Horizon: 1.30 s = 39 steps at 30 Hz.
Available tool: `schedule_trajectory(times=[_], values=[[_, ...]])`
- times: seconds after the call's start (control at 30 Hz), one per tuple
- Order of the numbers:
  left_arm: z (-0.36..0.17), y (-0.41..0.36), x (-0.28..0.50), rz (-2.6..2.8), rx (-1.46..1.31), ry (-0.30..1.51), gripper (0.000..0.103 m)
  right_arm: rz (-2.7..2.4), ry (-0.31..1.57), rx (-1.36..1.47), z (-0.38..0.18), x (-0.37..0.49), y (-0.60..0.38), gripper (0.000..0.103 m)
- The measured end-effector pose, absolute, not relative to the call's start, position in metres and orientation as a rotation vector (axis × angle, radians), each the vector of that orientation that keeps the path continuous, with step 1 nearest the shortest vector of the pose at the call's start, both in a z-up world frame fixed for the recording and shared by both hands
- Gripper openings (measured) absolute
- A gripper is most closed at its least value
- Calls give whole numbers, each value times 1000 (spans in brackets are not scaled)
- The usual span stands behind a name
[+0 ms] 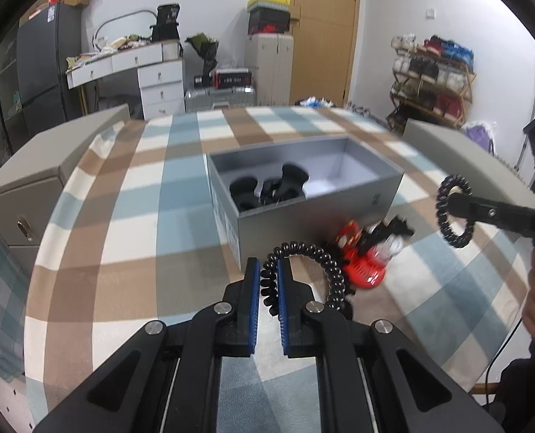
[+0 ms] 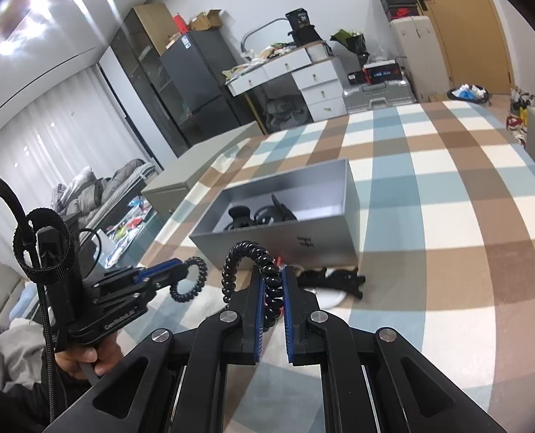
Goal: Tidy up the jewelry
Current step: 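Lower the coiled hair tie into the grey box and open the right gripper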
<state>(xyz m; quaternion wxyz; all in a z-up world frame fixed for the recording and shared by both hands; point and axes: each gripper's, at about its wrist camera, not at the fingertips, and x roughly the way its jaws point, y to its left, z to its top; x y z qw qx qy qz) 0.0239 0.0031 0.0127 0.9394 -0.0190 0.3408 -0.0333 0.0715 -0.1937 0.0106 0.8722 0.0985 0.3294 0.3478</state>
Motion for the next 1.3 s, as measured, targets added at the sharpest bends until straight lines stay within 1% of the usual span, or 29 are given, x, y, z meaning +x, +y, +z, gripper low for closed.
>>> schedule_trajectory(times=[0.2,0.7,0.93,1.13,1.3], values=[[24,6,29,-39,-52,619,5,732,654,224,24,78,-192,9],[34,13,66,-21,-110,586,5,714,625,284,41,125,-181,9],[32,13,79,-7,-115,581,5,694,638,313,34,143,-182,9],[22,11,83,-16,-97,614,5,668,696,316,16,155,-180,9],[16,9,86,-3,-71,640,5,662,710,252,9,154,-167,9]])
